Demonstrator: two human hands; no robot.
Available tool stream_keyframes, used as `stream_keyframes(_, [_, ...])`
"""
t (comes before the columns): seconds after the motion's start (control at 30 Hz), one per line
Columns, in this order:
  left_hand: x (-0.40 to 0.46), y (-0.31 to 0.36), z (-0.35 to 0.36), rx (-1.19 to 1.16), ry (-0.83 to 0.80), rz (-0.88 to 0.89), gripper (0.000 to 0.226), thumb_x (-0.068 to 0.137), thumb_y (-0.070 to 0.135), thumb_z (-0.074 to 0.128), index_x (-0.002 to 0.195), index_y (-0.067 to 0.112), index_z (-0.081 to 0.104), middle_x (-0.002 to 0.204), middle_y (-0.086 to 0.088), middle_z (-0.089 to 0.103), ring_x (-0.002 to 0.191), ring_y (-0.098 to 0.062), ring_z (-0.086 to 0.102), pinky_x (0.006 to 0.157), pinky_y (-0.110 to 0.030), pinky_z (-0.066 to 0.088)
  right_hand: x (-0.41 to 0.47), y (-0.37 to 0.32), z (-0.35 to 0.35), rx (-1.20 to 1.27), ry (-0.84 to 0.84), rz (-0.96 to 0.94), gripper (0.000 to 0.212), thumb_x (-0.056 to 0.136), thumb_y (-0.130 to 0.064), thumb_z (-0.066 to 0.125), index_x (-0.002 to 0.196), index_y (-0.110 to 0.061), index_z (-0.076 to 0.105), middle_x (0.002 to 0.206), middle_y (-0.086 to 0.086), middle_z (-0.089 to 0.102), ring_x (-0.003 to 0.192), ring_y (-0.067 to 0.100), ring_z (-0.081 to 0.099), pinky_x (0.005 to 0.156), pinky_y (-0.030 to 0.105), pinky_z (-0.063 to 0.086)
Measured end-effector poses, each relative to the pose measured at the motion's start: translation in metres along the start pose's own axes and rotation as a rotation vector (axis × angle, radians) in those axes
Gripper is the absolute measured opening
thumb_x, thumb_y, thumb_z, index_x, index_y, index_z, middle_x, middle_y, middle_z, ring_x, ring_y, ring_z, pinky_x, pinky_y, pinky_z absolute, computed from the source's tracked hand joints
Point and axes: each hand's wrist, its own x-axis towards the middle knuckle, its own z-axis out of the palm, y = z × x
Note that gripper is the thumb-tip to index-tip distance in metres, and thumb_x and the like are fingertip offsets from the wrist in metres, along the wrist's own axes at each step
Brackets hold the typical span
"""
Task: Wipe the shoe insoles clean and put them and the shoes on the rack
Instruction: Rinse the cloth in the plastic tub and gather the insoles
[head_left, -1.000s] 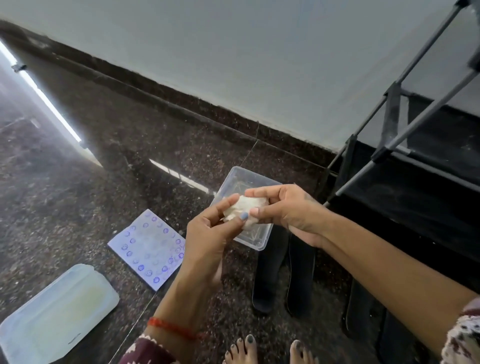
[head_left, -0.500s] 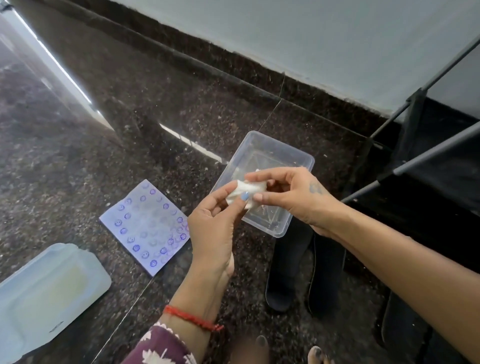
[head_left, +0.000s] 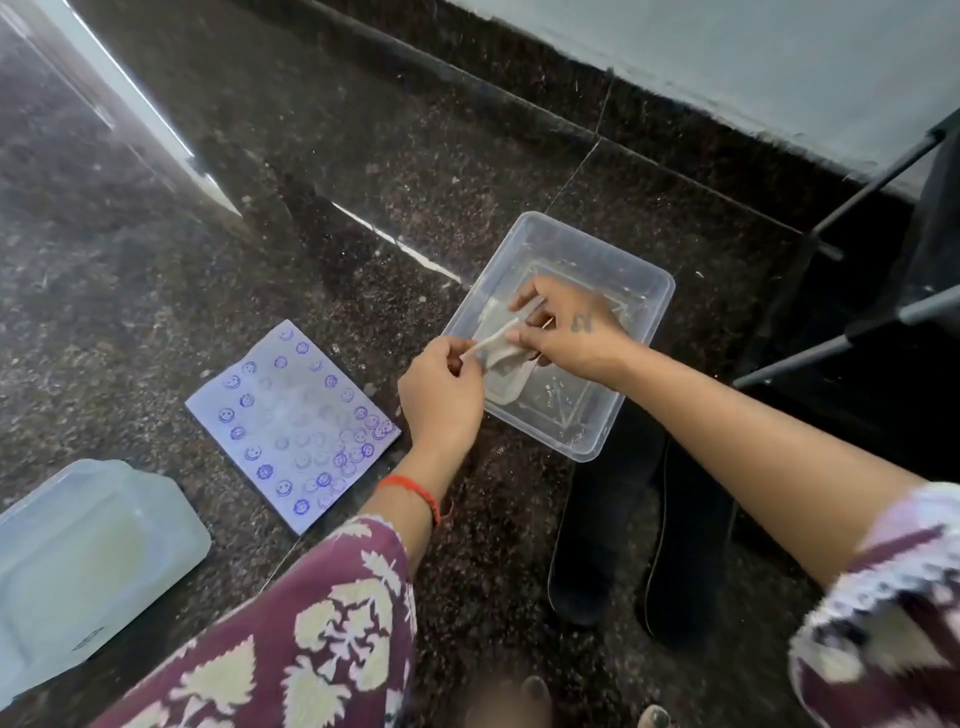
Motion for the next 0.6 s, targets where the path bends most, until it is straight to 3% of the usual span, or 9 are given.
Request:
stream_keyframes(0.07, [0.009,-0.008,0.009,0.057,0.001,-0.034,0.011,0.092,0.020,0.057,0.098,0.015,0.064,0.090,-0.001,0.068,0.084,-0.017,0.057,0.060,-0.018,0.026,0.012,0.007,0.008,-0.048,0.060,-0.016,0.018,0.077,-0.012,0.071,0.089,-0.017,0.058,0.077,-0.001,0.061,0.069,0.011,0.061,0.060,0.017,0.050])
stream_keyframes(0.23, [0.021,-0.022,0.031,0.427,0.010,-0.040,0.021,0.090,0.034,0.053,0.102,0.024,0.067,0.113,-0.008,0.058,0.112,-0.031,0.045,0.085,-0.036,0.038,0.030,0.022,0.029,-0.214,0.067,-0.091,0.011,0.079,-0.004,0.064,0.089,-0.005,0.064,0.088,0.008,0.066,0.083,0.020,0.062,0.075,0.029,0.051])
stream_keyframes(0.47, [0.029,-0.024,0.048,0.544,0.062,-0.095,0.015,0.085,0.029,0.061,0.096,0.023,0.068,0.115,-0.005,0.044,0.111,-0.028,0.039,0.087,-0.036,0.033,0.036,0.026,0.044,-0.470,-0.010,-0.151,0.020,0.084,0.000,0.044,0.093,-0.006,0.062,0.101,0.014,0.059,0.090,0.028,0.058,0.070,0.026,0.041])
stream_keyframes(0.6, [0.028,-0.022,0.049,0.520,0.054,-0.081,0.022,0.083,0.034,0.064,0.103,0.024,0.063,0.118,-0.004,0.042,0.112,-0.026,0.039,0.089,-0.036,0.032,0.037,0.028,0.048,-0.529,-0.107,-0.115,0.025,0.086,-0.009,0.058,0.110,-0.006,0.060,0.113,0.016,0.060,0.101,0.031,0.058,0.079,0.030,0.046])
